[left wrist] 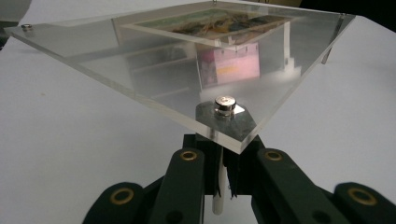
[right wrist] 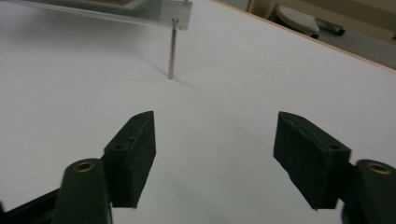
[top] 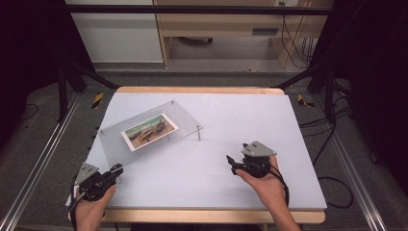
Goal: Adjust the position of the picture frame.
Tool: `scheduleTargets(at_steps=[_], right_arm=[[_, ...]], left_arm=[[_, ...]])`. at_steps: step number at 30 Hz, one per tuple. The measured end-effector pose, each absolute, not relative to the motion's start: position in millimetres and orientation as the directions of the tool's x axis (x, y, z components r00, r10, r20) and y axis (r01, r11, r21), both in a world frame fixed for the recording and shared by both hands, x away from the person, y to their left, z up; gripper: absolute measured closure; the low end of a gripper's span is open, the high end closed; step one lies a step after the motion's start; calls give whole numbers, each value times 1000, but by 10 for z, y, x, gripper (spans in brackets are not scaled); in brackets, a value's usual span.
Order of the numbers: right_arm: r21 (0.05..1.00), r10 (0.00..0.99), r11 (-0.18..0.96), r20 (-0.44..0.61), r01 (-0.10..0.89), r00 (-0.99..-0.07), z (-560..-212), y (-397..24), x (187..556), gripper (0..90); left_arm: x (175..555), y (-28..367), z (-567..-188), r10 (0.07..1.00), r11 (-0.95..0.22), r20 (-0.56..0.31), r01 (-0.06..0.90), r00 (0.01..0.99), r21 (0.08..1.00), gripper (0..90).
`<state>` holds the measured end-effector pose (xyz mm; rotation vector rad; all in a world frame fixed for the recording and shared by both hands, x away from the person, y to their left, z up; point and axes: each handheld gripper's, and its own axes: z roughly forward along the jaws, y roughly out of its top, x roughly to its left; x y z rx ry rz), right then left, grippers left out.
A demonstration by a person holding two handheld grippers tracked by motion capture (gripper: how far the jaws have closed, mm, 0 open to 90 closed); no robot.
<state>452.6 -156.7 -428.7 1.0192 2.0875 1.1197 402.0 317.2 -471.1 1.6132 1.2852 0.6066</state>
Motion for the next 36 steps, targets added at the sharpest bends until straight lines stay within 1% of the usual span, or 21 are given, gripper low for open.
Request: scheduleTargets(at_steps=[1,2,3,4,5,6,7,14,23,24,25,36], right_arm=[[856,813,366,-102,366,-574,-4260,-1450,4637,348],[856,813,366,-102,366,-574,-4260,-1450,4637,348],[855,809,362,-90,371,-581,-4253,-1398,4696,369],[865,795,347,-66,362,-604,-4251,-1304,4810,427],[865,795,347,-66,362,-604,-4251,-1304,4810,427],[863,795,347,-63,367,-603,-4261,-1259,4870,450],[864,798,326,-34,384,-601,-4291,-1169,4983,495],[845,804,346,-43,408,-593,-4428,-912,5274,562],[837,802,351,-38,420,-596,-4519,-769,5430,577],[834,805,349,-33,427,-593,-4523,-756,5445,573],[830,815,331,-12,449,-579,-4528,-740,5477,541],[838,811,322,-5,440,-585,-4561,-677,5575,563]], left_arm=[[4020,3176,-4709,930,6,-172,458,323,889,837],[4023,3179,-4708,929,9,-177,459,325,889,837],[4025,3183,-4706,927,12,-184,463,327,886,838],[4026,3183,-4703,926,13,-187,467,327,884,838],[4026,3183,-4701,925,17,-192,470,327,883,838],[4027,3183,-4699,925,20,-196,471,327,882,839],[4028,3183,-4698,925,25,-200,473,324,881,839],[4030,3186,-4699,922,34,-213,482,324,876,840],[4029,3186,-4701,919,44,-227,488,322,872,840],[4029,3185,-4701,919,45,-227,488,322,872,840],[4029,3184,-4701,919,44,-228,488,323,872,840],[4027,3177,-4702,918,47,-232,490,323,870,840]])
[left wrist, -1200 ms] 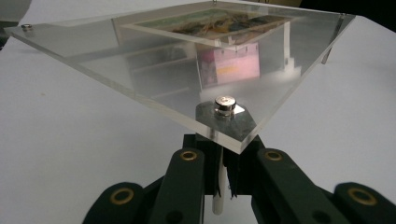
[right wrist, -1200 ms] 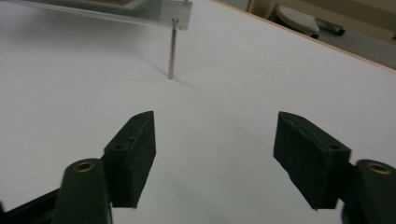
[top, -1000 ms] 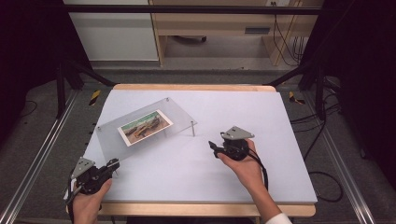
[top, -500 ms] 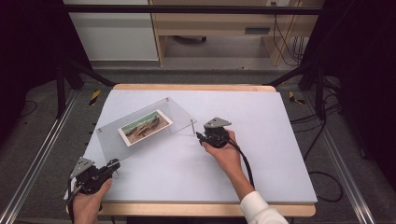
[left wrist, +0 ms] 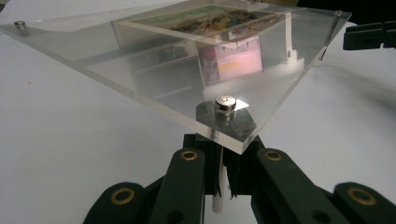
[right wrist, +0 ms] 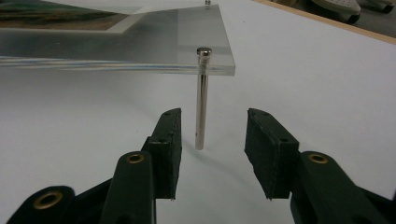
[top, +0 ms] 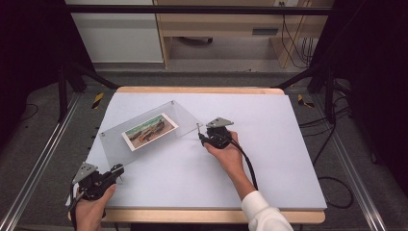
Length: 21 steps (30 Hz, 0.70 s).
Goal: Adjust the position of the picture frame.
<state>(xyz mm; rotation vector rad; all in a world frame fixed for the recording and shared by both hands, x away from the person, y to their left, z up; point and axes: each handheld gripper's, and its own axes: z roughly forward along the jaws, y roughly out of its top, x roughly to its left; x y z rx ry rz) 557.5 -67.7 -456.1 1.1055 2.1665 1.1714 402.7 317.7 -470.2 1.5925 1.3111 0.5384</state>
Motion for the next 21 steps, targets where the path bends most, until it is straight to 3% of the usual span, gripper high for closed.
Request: scheduleTargets(at_steps=[13,21], right_arm=[[849,806,304,12,432,-591,-4588,-617,5672,563],[860,806,269,45,433,-590,-4615,-596,5742,636]], left_arm=[[4025,3173,-4698,916,51,-236,489,324,871,840],[4022,3169,-4694,915,55,-239,487,325,872,840]])
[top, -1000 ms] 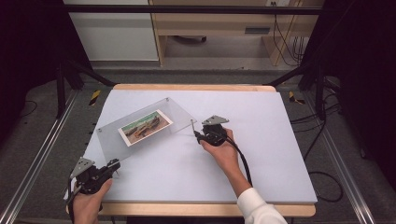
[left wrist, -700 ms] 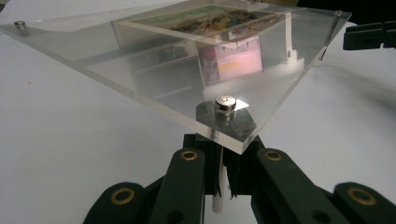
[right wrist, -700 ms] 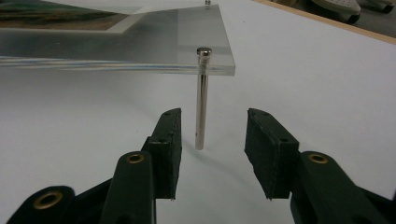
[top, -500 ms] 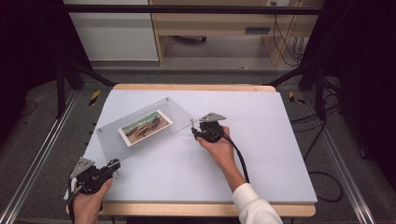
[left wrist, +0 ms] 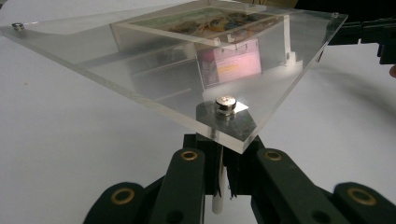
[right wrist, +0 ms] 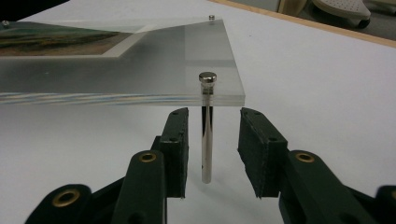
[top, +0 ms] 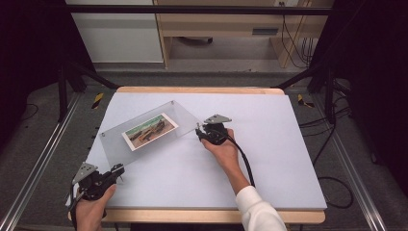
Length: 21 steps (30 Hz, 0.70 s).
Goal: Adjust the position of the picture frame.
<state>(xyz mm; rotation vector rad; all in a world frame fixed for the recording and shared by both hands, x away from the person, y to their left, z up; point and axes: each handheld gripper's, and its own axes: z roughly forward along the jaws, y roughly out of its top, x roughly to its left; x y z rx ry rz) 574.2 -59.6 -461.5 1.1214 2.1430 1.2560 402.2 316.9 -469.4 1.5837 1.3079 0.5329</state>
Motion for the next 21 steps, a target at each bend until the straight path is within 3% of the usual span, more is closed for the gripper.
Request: scheduleTargets(at_steps=[14,21], right_arm=[[885,790,226,78,407,-608,-4643,-531,5833,725],[894,790,214,79,394,-608,-4669,-520,5857,841]], left_arm=[[4019,3169,-4687,911,66,-250,481,328,874,840],[4018,3168,-4686,911,67,-251,482,329,874,840]])
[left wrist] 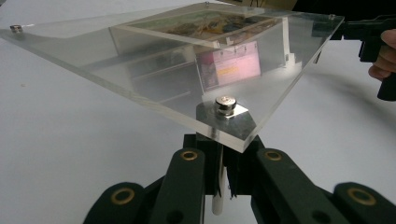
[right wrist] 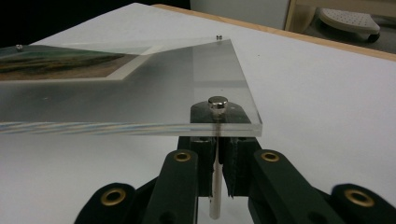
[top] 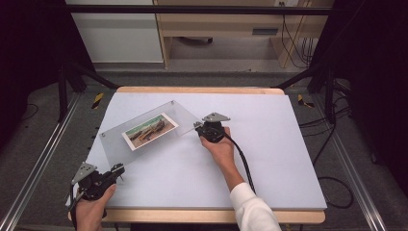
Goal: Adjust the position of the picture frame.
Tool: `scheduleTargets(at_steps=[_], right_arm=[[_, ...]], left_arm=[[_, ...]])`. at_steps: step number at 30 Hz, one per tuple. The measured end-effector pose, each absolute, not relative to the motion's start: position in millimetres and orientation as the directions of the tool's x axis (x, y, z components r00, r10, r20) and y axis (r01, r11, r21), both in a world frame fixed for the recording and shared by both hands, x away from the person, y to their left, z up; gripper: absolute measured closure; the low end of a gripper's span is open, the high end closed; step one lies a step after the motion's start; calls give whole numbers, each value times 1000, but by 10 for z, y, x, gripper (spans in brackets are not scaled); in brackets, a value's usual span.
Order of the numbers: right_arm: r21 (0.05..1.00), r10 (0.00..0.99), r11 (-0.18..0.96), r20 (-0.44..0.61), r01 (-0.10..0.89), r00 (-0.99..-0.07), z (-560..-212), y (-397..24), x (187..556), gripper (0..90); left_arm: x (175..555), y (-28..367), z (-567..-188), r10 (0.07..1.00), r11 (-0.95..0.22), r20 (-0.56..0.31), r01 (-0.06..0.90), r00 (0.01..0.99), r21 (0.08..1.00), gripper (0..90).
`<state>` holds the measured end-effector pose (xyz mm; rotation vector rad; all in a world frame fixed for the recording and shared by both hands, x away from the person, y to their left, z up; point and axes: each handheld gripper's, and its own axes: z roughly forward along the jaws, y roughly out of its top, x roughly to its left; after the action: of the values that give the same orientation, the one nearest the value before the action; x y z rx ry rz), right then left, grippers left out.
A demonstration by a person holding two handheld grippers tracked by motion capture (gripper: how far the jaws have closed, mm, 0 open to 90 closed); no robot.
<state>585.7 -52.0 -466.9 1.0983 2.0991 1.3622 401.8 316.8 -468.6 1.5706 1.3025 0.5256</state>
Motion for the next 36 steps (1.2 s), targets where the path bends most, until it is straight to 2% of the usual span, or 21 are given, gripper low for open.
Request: scheduleTargets(at_steps=[9,13,15,19,36], right_arm=[[899,787,215,71,381,-612,-4657,-519,5857,850],[897,787,217,72,385,-612,-4642,-520,5859,851],[897,788,214,75,386,-611,-4637,-517,5859,852],[897,782,223,69,381,-619,-4616,-513,5861,852],[912,771,241,28,332,-637,-4396,-488,5782,855]], left_arm=[[4013,3157,-4676,916,62,-239,477,322,877,836],[4004,3162,-4665,927,63,-227,470,300,880,768],[4003,3168,-4663,928,66,-226,466,297,882,770],[3992,3151,-4635,933,57,-207,449,293,892,832],[3982,3195,-4474,955,49,-149,358,257,933,824]])
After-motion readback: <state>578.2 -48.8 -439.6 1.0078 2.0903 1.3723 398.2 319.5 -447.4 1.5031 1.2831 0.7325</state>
